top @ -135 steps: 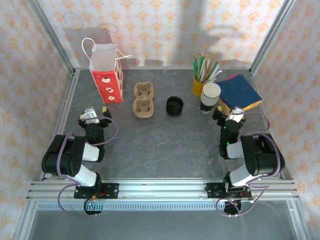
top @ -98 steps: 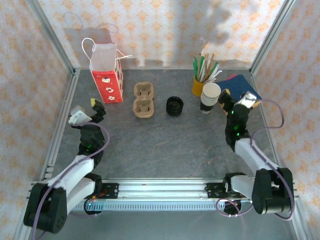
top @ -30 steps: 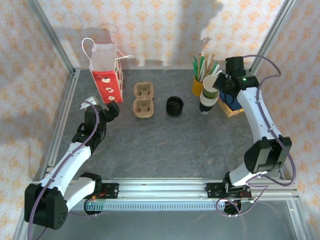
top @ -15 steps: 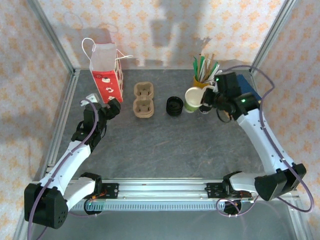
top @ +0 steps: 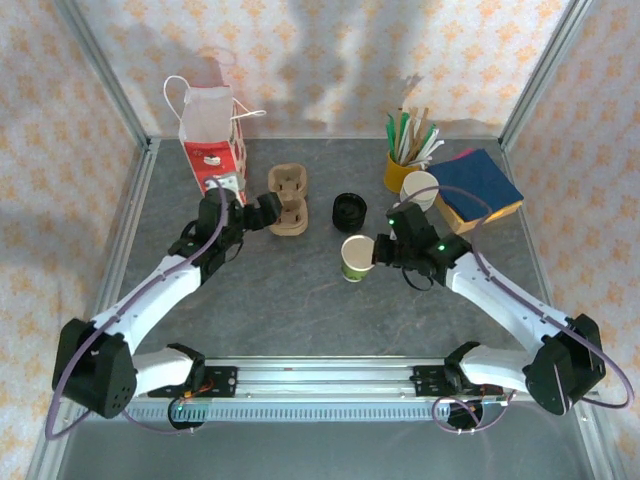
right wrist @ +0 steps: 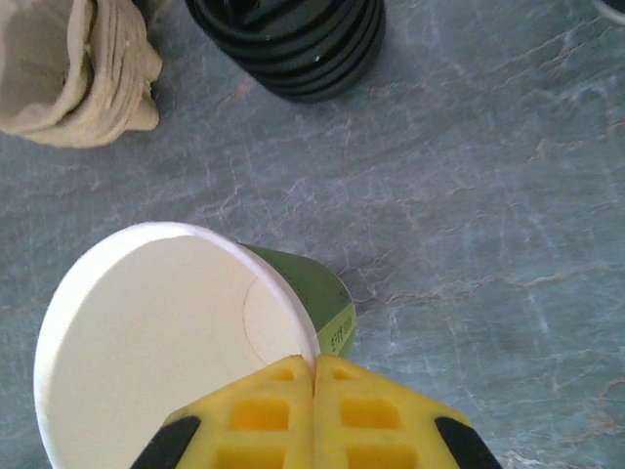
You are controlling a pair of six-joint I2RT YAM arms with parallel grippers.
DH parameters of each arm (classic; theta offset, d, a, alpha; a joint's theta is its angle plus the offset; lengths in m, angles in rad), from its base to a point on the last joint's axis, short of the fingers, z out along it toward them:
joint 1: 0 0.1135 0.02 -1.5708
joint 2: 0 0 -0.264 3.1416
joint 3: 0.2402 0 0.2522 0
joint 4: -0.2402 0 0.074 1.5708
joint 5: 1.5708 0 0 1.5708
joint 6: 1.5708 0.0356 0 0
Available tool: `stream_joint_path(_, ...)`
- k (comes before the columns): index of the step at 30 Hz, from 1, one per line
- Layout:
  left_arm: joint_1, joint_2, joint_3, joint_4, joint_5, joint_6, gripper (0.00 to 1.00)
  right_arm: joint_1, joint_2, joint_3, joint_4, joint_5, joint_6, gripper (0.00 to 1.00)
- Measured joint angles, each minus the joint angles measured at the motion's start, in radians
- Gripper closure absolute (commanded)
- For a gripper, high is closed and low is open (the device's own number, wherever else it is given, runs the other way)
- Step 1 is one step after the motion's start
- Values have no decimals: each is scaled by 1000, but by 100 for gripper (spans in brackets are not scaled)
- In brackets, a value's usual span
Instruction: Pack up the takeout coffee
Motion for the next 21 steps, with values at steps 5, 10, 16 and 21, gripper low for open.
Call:
stream_joint_path(5, -64, 136, 113, -9, 0, 20, 11, 64, 0, -40, 65, 23, 25, 100)
stream_joint_path(10, -94, 248, 206, -32, -2, 35, 11, 101, 41, -45, 92, 52, 50, 100)
stream_joint_path(16, -128, 386, 352, -72, 5, 46, 16, 125, 73, -57, 103, 64, 66, 100)
stream_joint_path(21, -152, 492, 468, -120, 19, 51, 19, 128, 77, -57, 109, 69, 77, 85)
